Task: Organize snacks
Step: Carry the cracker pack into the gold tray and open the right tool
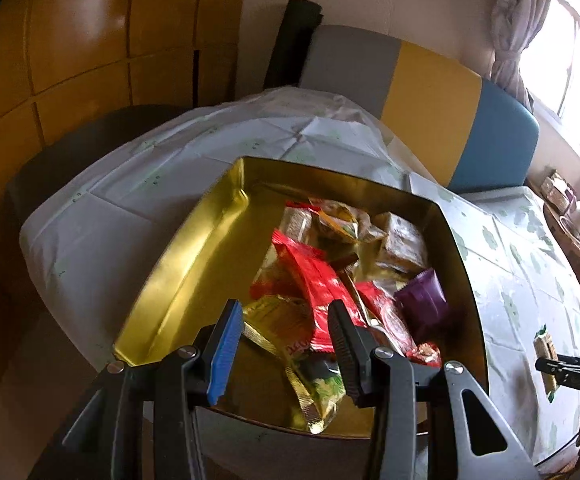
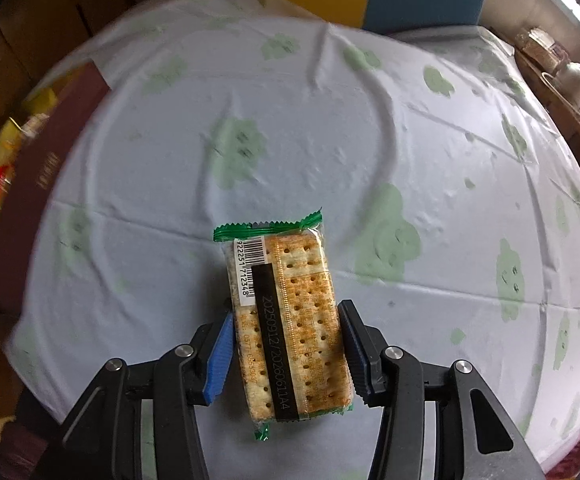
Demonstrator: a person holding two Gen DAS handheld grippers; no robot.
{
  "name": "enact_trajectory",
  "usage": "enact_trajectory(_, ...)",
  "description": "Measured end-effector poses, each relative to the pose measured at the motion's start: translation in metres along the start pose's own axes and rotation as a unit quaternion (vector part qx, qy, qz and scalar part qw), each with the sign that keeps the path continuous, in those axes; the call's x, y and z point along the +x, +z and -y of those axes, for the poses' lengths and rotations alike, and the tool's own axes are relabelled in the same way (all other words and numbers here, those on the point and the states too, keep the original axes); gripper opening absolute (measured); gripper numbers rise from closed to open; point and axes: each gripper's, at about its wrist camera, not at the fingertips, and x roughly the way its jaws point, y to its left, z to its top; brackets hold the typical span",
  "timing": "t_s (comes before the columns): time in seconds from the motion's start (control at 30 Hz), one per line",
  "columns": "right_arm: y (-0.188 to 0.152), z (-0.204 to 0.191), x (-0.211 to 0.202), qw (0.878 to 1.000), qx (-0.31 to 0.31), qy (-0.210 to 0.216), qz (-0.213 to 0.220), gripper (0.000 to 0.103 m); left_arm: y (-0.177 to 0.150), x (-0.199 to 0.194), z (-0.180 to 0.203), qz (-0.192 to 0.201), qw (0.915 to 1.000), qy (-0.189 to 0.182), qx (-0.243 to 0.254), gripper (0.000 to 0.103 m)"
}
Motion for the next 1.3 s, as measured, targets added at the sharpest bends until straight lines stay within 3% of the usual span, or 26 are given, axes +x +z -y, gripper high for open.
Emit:
enact_trajectory(0.23, 0.028, -0.072, -0.043, 0.993, -0.060, 0.073, 0.066, 0.050, 0.005, -0.005, -0.006, 0.013, 0.9999, 0.005, -0.003, 0.045)
enact_trajectory(0.43, 0.045, -0.168, -0.073, 0.975, -0.134, 0.145, 0.106, 0.050, 0.004, -0.006, -0.008, 0.015, 0.9999, 0.007, -0.004, 0.045)
enact_trajectory(0.63, 0.062, -0.244, -0.055, 0.965, -0.183, 0.167, 0.089, 0.050, 0.001, -0.002, -0.013, 0.006, 0.9999, 0.010, -0.006, 0.045)
enact_trajectory(0.83, 0.066, -0.267, -0.012, 0.968, -0.200, 0.148, 0.043, 0.051, -0.001, 0.004, -0.017, 0.000, 0.9999, 0.014, -0.009, 0.045)
enact_trajectory(0.97, 0.062, -0.265, -0.016, 0.963, -0.209, 0.159, 0.051, 0.061, -0.001, 0.007, -0.018, -0.002, 0.9998, 0.013, -0.012, 0.045)
enact_trajectory(1.1, 0.050, -0.259, -0.029, 0.961, -0.216, 0.159, 0.065, 0.061, -0.001, 0.009, -0.016, -0.004, 0.9999, 0.011, -0.012, 0.045)
enact_trajectory(1.13, 0.046, -0.260, -0.028, 0.960, -0.225, 0.154, 0.063, 0.056, -0.001, 0.009, -0.015, -0.004, 0.9999, 0.010, -0.010, 0.045)
enact_trajectory(1.17, 0.044, -0.263, -0.026, 0.959, -0.231, 0.151, 0.058, 0.038, -0.001, 0.008, -0.014, -0.004, 0.9999, 0.010, -0.008, 0.045)
enact_trajectory(1.2, 0.044, -0.268, -0.022, 0.960, -0.235, 0.144, 0.055, 0.030, -0.001, 0.007, -0.013, -0.003, 0.9999, 0.010, -0.006, 0.045)
enact_trajectory(1.3, 0.048, -0.270, -0.018, 0.964, -0.226, 0.124, 0.068, 0.028, 0.001, 0.003, -0.013, 0.002, 0.9999, 0.013, -0.004, 0.045)
